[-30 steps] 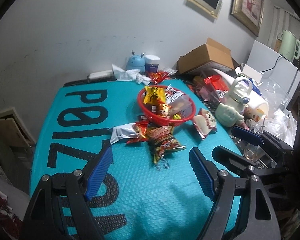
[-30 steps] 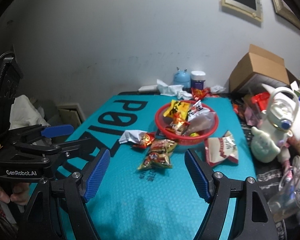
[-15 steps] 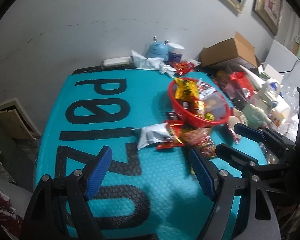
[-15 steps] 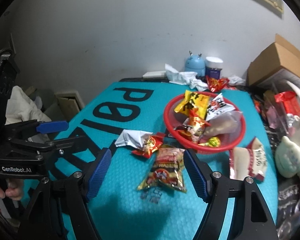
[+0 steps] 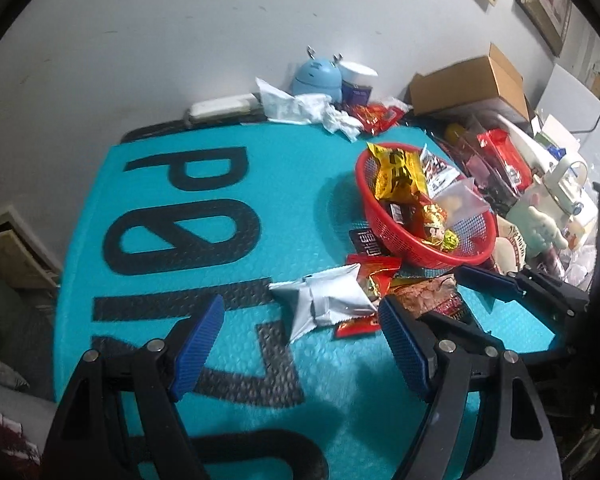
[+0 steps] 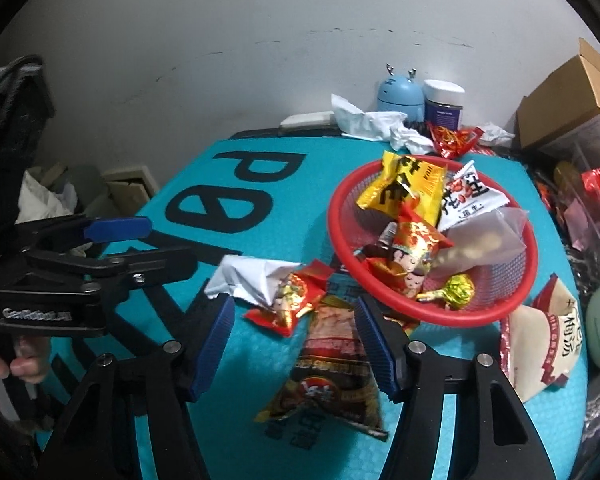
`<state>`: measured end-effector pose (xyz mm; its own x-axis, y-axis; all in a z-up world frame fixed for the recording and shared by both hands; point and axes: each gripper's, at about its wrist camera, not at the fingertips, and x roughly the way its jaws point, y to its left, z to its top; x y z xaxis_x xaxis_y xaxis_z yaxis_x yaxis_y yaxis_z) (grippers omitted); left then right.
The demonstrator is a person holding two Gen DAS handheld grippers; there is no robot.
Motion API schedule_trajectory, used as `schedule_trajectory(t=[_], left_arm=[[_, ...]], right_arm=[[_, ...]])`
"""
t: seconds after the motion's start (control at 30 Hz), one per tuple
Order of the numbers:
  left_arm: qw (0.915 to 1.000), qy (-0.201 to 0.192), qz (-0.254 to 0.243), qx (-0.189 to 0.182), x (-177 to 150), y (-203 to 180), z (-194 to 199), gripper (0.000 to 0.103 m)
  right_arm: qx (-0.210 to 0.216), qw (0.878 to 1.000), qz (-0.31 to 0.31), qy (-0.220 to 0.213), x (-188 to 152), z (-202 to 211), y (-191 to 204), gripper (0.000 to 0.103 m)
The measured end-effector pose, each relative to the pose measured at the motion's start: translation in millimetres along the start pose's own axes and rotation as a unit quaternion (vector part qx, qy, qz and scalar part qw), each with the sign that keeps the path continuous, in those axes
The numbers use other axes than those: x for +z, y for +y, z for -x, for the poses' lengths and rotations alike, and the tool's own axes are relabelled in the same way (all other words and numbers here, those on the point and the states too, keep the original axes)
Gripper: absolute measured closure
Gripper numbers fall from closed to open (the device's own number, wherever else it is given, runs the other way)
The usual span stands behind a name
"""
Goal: Organize snacks
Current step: 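Lower the left tool onto the white wrapper while the right tool approaches the red candy bag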
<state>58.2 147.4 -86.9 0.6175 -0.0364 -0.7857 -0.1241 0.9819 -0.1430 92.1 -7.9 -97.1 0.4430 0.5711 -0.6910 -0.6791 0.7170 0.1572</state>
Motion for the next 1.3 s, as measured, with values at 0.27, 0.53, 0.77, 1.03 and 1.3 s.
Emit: schedule_trajectory(t=[0.27, 0.53, 0.77, 1.03, 1.3], left_arm=[[0.9989, 0.045, -0.014, 0.000, 13.8, -8.2, -47.7, 0.024], [0.9950, 0.098, 0.006, 0.020, 4.9, 2.5, -76.6, 0.024], [0.9986, 0.052, -0.008, 0.007, -1.4, 2.8, -65.6, 0.046], [0.9990, 0.042, 0.014, 0.001, -13.8, 23.6, -47.3, 0.047], [0.9977, 0.026, 0.062, -0.003, -24.6, 52.9, -41.3, 0.047]], right_arm=[[-0.009, 1.000, -0.005, 0.004, -0.5, -3.7, -10.5, 0.040], [-0.016, 1.000, 0.007, 0.013, -1.8, -9.5, -7.9, 0.041], [-0.017, 1.000, 0.019, 0.013, 0.0, -10.7, -1.9, 0.041], [0.003, 0.999, 0.031, 0.020, 5.8, -22.7, 11.1, 0.041], [-0.023, 0.997, 0.053, 0.053, 11.0, -59.4, 25.8, 0.041]])
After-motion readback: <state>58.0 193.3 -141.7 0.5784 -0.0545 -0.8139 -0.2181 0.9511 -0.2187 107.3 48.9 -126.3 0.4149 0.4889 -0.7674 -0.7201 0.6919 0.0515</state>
